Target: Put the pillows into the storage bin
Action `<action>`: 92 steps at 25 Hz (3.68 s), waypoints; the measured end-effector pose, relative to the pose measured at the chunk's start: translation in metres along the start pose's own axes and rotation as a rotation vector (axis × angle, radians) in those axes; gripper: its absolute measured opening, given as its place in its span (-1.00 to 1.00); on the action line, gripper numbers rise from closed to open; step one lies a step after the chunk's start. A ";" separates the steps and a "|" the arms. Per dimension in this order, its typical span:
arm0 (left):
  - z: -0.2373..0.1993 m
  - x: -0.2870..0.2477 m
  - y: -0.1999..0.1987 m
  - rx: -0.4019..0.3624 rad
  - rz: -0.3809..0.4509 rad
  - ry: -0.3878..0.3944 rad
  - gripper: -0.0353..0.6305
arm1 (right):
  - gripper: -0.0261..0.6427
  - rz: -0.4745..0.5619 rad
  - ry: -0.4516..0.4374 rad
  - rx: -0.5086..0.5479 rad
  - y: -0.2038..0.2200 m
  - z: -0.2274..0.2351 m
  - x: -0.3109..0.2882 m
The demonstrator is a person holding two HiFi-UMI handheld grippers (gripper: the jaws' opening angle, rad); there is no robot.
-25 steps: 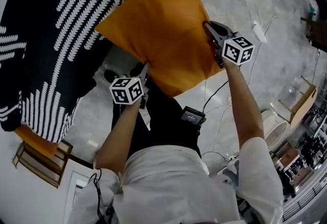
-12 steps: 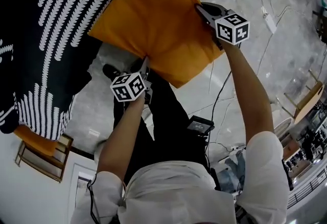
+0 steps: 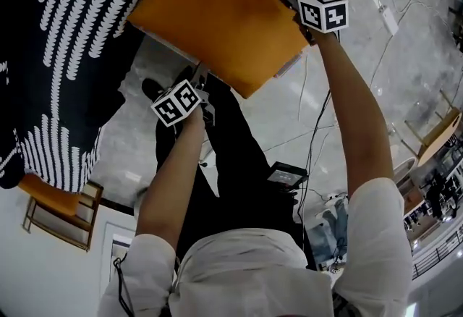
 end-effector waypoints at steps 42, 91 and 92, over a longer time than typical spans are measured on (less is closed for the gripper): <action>0.137 0.684 -0.100 -1.164 0.854 0.633 -0.79 | -0.76 1.235 0.726 0.029 0.052 -0.584 0.572; 0.031 0.703 0.133 -1.286 0.643 0.545 -0.79 | -0.78 1.077 0.780 -0.160 0.265 -0.757 0.511; 0.033 0.702 0.135 -1.286 0.644 0.546 -0.79 | -0.78 1.077 0.780 -0.161 0.266 -0.755 0.513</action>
Point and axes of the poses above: the fingertips, and each gripper's own axes: x backward along the fingers, z to its right, y out of its underside, the point moved 7 cm from there along x, backward along the fingers, and after that the axes turned 5 degrees about -z, right-handed, at the moved point
